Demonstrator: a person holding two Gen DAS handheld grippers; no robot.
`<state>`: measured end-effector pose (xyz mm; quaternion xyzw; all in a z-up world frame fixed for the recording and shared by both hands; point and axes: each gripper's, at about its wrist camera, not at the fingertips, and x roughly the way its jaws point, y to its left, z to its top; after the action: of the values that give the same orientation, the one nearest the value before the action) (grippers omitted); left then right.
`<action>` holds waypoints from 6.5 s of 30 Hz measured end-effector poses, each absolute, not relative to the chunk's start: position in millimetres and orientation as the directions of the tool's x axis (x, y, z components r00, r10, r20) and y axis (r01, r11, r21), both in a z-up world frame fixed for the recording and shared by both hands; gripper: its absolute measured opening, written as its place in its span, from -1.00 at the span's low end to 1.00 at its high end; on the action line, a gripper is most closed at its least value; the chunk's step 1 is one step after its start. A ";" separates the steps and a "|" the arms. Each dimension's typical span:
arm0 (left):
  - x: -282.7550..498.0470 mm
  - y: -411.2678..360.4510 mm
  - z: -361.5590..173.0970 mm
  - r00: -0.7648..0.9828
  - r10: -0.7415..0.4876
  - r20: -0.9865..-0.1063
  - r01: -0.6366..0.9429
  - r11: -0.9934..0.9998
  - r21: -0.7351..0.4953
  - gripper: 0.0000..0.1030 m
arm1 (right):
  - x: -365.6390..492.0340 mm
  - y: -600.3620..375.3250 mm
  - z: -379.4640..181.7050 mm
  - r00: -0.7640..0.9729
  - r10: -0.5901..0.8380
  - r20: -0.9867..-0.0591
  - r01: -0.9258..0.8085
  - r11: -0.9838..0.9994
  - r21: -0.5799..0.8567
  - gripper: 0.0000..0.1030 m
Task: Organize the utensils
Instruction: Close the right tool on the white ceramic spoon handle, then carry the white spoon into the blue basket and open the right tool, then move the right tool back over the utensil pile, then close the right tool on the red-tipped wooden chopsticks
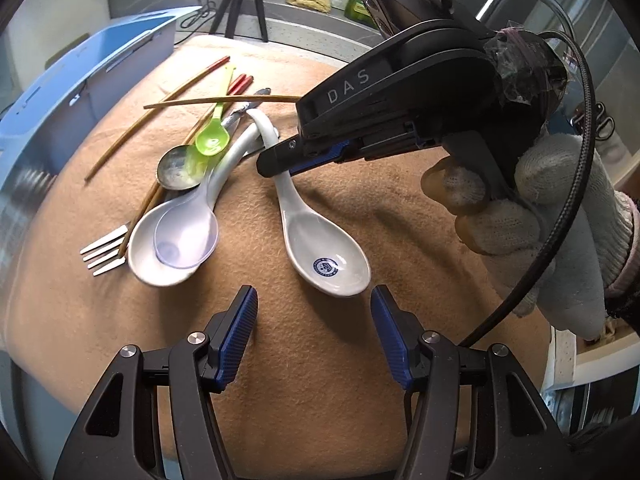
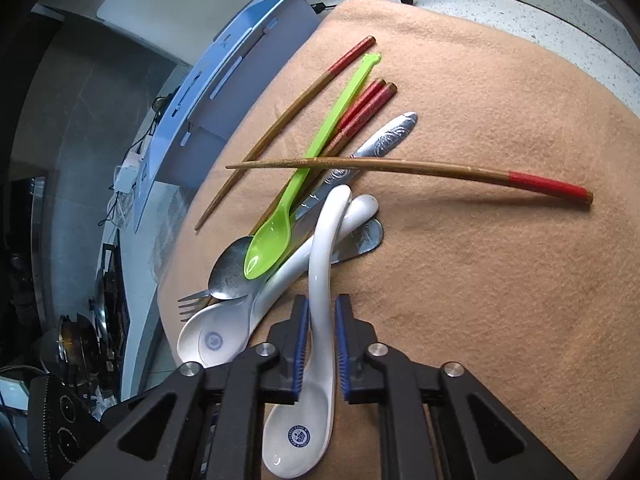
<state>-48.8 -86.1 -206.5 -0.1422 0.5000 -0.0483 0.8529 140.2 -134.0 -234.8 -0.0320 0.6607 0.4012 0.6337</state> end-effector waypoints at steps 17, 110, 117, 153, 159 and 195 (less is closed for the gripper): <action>-22.1 -96.8 -220.1 0.484 -0.237 -0.842 0.016 0.965 -0.263 -0.25 | 145.4 -176.5 -232.6 -0.169 0.513 -0.841 -0.443 0.723 0.530 -0.80; -16.4 127.7 -133.9 0.671 -0.132 -0.729 -0.018 0.981 -0.194 -0.27 | 146.7 -58.0 -86.5 0.238 0.566 -0.789 -0.592 0.729 0.345 -0.17; -39.4 76.9 -143.6 0.641 -0.173 -0.748 0.052 0.982 -0.183 -0.16 | 134.9 -110.1 -101.1 0.237 0.484 -0.842 -0.554 0.779 0.292 -0.05; -34.6 50.0 -162.9 0.574 -0.180 -0.799 0.080 0.983 -0.164 -0.14 | 147.6 -165.9 -181.0 0.092 0.559 -0.824 -0.296 0.805 0.514 -0.40; -4.8 62.0 -154.3 0.586 -0.184 -0.789 0.096 0.983 -0.158 -0.14 | 156.6 -181.7 -177.2 0.134 0.560 -0.818 -0.237 0.819 0.522 -0.40; 136.1 56.7 -193.0 0.366 -0.211 -0.906 0.264 0.957 -0.117 -0.39 | 209.3 -187.1 -234.0 0.175 0.475 -0.862 0.214 0.836 0.505 -0.40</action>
<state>136.2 56.7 -193.0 0.0242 0.5445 -0.1440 0.8259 209.3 -187.1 -234.0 0.2711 0.6357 0.0910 0.7170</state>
